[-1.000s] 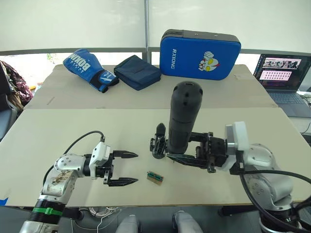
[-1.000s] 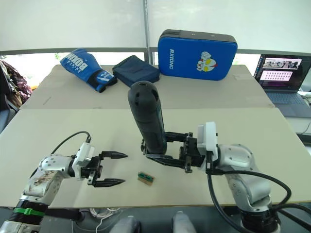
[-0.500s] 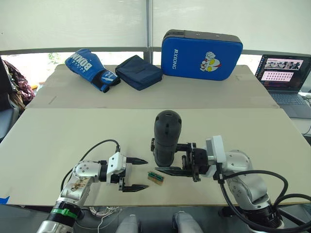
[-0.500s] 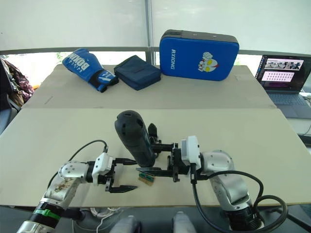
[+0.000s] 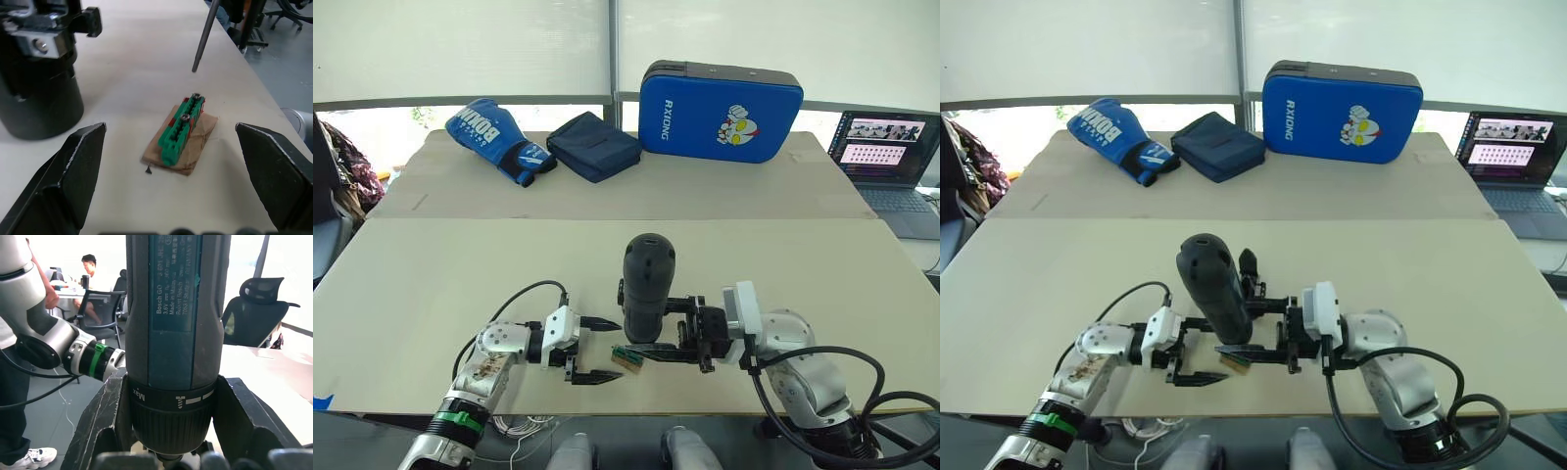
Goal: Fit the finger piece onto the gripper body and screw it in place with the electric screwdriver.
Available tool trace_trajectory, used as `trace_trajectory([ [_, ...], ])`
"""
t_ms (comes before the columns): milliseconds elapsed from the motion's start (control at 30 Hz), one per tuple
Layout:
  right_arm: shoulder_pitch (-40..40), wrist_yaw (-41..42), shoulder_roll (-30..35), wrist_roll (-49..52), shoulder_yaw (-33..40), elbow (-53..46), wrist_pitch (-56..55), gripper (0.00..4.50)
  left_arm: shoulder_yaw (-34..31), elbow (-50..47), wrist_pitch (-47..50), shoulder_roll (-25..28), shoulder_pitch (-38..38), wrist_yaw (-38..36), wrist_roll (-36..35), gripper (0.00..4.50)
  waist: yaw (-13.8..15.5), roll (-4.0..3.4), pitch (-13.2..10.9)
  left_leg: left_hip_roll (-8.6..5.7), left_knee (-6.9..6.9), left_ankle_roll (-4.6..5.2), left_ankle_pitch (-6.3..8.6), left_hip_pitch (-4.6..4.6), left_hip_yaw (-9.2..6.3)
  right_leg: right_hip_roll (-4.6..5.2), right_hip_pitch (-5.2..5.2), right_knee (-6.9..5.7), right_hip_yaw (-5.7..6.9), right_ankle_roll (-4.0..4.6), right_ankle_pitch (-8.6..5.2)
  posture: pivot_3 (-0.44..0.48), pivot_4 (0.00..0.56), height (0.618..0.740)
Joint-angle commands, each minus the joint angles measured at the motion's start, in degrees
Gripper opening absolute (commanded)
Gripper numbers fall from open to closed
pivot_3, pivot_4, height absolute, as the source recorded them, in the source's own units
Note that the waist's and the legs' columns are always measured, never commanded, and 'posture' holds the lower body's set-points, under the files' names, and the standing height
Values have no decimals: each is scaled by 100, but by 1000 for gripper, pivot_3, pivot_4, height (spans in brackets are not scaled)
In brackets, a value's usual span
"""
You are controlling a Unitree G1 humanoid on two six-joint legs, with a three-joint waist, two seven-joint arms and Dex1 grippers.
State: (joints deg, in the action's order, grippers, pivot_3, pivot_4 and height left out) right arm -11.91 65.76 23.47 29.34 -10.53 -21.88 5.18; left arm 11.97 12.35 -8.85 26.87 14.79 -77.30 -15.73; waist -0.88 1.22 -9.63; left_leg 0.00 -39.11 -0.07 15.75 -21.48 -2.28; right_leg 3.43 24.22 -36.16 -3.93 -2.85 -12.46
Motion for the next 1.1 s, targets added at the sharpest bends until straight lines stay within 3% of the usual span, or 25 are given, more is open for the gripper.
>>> trace_trajectory([
  [33,21,-31,-38,108,27,-123,-141,1889,103,21,-150,-10,12,-36,87,4500,0,0,0,0,0,0,0,0,0,0,0,0,0,0,0,0,150,740],
  [1100,46,-45,-45,-68,-83,29,-205,1889,268,-66,-16,-115,-65,79,212,4500,16,-1,2,-2,0,0,0,9,0,1,-10,1,0,0,0,0,150,740],
])
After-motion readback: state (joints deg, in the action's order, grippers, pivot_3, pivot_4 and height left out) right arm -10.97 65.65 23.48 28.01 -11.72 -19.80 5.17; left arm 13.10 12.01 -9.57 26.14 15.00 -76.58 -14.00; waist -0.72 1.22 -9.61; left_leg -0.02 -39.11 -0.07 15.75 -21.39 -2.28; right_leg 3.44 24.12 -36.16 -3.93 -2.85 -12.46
